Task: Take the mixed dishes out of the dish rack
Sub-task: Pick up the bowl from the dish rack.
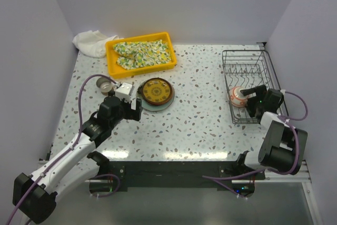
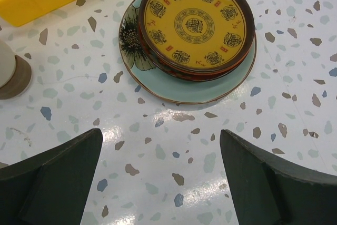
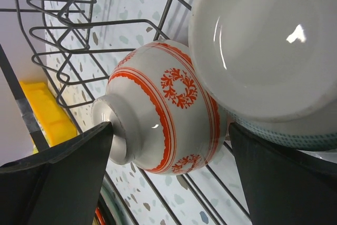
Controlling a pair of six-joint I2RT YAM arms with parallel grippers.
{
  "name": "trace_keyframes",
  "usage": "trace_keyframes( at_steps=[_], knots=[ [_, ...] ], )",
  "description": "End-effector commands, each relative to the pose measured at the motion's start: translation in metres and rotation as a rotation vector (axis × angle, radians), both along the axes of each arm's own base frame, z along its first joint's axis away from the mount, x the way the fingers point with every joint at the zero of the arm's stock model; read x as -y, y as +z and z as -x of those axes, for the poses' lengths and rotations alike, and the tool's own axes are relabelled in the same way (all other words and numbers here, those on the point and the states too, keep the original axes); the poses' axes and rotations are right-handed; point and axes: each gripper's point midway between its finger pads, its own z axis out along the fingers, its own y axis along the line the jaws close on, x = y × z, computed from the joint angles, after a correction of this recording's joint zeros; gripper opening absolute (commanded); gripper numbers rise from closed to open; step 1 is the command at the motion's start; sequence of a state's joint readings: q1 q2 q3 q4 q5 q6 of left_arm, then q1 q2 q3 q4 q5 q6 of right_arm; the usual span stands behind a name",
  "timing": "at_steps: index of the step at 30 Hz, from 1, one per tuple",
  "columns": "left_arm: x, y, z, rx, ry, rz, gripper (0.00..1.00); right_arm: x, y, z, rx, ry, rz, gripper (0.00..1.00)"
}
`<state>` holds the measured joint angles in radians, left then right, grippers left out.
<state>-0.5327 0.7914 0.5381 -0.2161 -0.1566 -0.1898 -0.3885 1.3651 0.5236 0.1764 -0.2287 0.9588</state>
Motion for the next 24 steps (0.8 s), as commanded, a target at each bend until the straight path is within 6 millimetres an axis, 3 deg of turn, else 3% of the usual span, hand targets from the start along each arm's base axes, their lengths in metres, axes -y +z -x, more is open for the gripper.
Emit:
trace_keyframes(
  at_steps=[1, 11, 24],
  knots=[
    [0.007, 0.014, -0.008, 0.057, -0.02, 0.019, 0.98, 0.003, -0.02, 0.008, -0.006, -0.029, 0.015, 0.93],
    [0.008, 0.011, -0.008, 0.047, -0.029, 0.014, 0.98, 0.001, -0.018, 0.002, 0.077, -0.015, 0.025, 0.88],
    [0.009, 0.011, -0.008, 0.048, -0.034, 0.014, 0.98, 0.002, 0.022, 0.0, 0.142, 0.064, 0.146, 0.58]
  ],
)
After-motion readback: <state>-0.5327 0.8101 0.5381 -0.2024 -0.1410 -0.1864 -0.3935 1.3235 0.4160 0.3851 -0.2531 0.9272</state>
